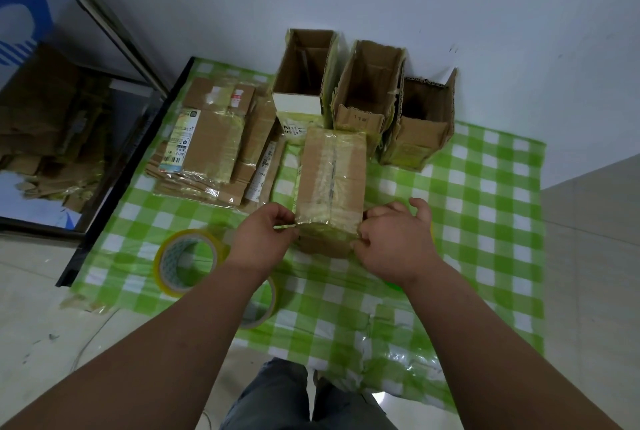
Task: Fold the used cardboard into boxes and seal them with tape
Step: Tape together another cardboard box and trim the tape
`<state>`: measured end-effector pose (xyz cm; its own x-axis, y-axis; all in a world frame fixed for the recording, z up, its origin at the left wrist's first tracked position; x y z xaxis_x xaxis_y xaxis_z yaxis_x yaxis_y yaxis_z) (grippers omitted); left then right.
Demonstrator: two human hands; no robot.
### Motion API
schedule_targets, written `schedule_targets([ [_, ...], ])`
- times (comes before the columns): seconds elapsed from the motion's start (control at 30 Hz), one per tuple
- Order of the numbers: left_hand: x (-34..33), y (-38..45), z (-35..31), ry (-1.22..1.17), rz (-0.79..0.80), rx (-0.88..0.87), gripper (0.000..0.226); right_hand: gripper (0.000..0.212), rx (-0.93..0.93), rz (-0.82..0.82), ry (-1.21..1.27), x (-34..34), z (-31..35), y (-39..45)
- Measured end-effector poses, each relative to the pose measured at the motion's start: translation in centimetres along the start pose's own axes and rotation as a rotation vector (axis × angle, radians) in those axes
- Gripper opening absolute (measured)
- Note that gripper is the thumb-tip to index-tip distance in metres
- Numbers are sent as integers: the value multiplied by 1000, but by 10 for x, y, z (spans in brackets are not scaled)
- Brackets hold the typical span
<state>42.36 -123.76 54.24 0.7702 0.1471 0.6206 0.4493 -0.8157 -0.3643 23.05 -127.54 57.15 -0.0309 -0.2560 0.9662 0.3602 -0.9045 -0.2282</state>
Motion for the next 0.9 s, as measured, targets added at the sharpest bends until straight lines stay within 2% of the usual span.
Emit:
schedule_targets([
  [0.2, 0, 5, -4, 90, -58, -33, 18, 37, -33, -50, -22, 0, 5, 4],
  [0.33, -4, 4, -11, 123, 1, -78, 39, 39, -50, -83, -13, 0, 4, 1],
  [0.43, -9, 3, -17, 143, 69, -107, 43, 32, -57, -88, 21, -2, -1, 0],
  [0.53, -14, 0, -17, 43, 107, -25, 42, 23, -58, -114, 71, 1, 0, 1],
  [0.63, -17, 0, -20, -32, 66, 46, 45, 25, -9, -139, 57, 3, 8, 2],
  [0.73, -21, 2, -16, -95, 53, 110, 39, 22, 16, -136, 98, 7, 4, 2],
  [0.8, -24, 3, -11, -157, 72, 153, 33, 31, -51, -144, 183, 14, -9, 0],
  [0.9, -22, 1, -11, -186, 74, 159, 21, 65, -184, -39, 190, 11, -32, -4],
])
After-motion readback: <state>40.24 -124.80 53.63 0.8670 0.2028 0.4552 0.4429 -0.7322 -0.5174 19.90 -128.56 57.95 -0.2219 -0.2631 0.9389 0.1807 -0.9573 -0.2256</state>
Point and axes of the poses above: each hand's wrist, its own y-axis towards the middle knuckle, its own x-axis out of the back of the hand, z = x × y, the point moved 10 cm from there along y, towards the middle knuckle, and after that the axes turned 12 degrees about -z, right-handed, at the moved point
